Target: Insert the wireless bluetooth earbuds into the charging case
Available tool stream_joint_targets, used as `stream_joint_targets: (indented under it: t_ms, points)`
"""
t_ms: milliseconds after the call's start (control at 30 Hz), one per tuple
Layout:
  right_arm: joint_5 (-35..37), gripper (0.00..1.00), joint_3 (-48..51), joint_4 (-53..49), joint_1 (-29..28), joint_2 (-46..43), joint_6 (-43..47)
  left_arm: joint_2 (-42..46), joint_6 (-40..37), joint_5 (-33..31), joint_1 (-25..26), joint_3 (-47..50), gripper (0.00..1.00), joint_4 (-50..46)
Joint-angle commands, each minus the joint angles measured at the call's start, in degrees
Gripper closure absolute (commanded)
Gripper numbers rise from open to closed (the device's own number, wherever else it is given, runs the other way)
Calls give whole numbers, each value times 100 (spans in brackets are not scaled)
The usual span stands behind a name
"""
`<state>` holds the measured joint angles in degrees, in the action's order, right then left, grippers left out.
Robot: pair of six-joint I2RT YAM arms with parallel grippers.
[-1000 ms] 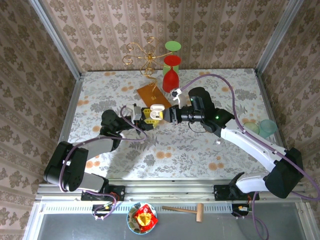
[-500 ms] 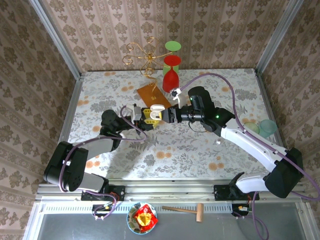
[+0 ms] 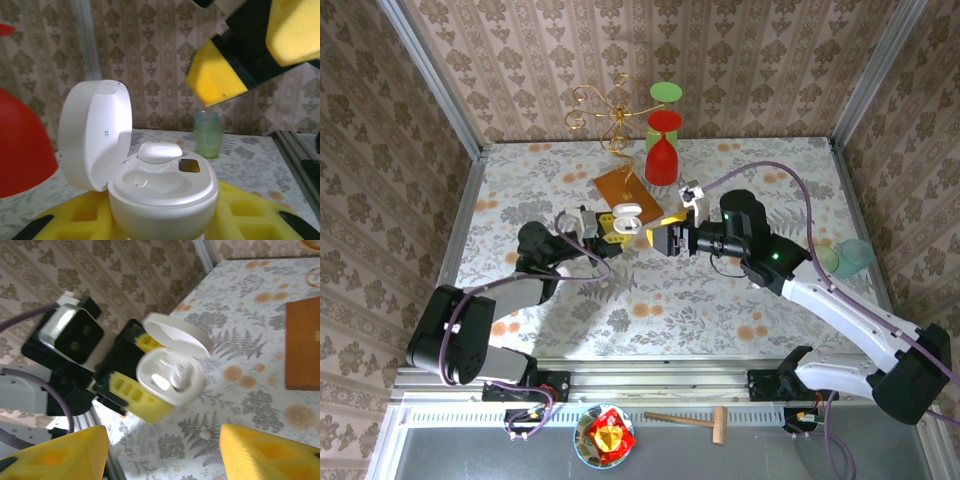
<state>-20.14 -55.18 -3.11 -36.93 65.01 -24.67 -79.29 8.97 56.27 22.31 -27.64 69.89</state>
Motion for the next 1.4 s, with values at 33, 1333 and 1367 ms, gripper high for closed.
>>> stream_joint_targets:
  t_ms: [33, 1333, 1367]
  points:
    - [986, 39, 438, 350, 87, -2, -359, 377, -281, -540, -84, 131, 73, 225]
    - [-1057, 62, -2094, 112, -1069, 5582, -3382, 1223, -665, -709, 19, -128, 73, -483]
    - [-1050, 62, -2122, 96, -1062, 5600, -3387, 1223, -679, -700, 19, -135, 73, -508]
